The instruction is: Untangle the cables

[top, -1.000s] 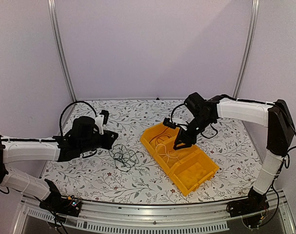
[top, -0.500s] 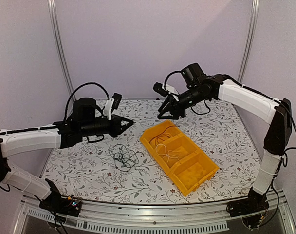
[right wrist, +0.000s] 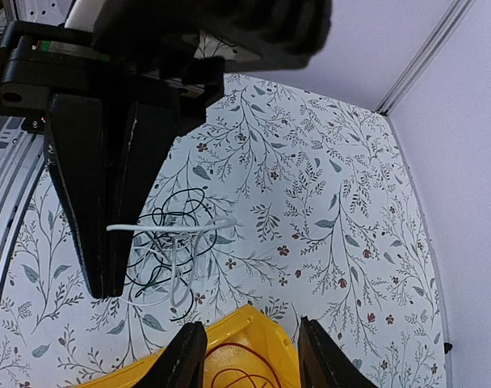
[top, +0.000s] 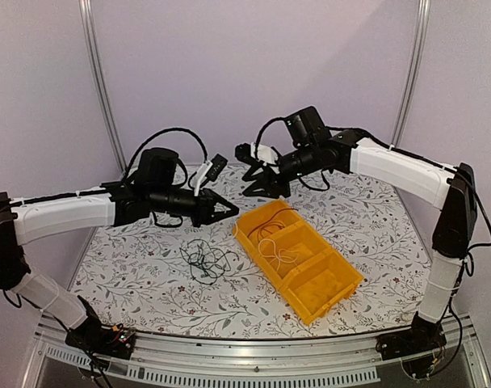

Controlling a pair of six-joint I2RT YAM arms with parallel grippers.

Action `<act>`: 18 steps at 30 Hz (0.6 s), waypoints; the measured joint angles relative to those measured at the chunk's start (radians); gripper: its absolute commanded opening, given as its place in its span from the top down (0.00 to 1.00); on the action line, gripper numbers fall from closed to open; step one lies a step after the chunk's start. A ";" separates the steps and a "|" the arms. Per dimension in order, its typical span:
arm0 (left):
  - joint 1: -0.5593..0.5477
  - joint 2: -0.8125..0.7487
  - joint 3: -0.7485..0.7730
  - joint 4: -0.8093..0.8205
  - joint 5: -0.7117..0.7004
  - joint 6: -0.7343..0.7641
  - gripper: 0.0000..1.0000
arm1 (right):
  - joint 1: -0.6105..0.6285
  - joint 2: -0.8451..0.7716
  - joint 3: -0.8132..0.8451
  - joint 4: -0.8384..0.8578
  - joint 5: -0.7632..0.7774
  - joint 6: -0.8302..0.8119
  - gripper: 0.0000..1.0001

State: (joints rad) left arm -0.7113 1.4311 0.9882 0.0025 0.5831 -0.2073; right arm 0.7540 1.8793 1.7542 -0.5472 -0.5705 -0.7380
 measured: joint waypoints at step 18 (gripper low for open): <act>-0.002 0.085 0.077 -0.132 0.117 0.076 1.00 | 0.123 -0.083 -0.163 0.198 0.201 -0.371 1.00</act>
State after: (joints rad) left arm -0.7132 1.5166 1.0649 -0.1295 0.7002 -0.1310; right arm 0.8768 1.7962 1.5913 -0.3492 -0.3691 -1.1091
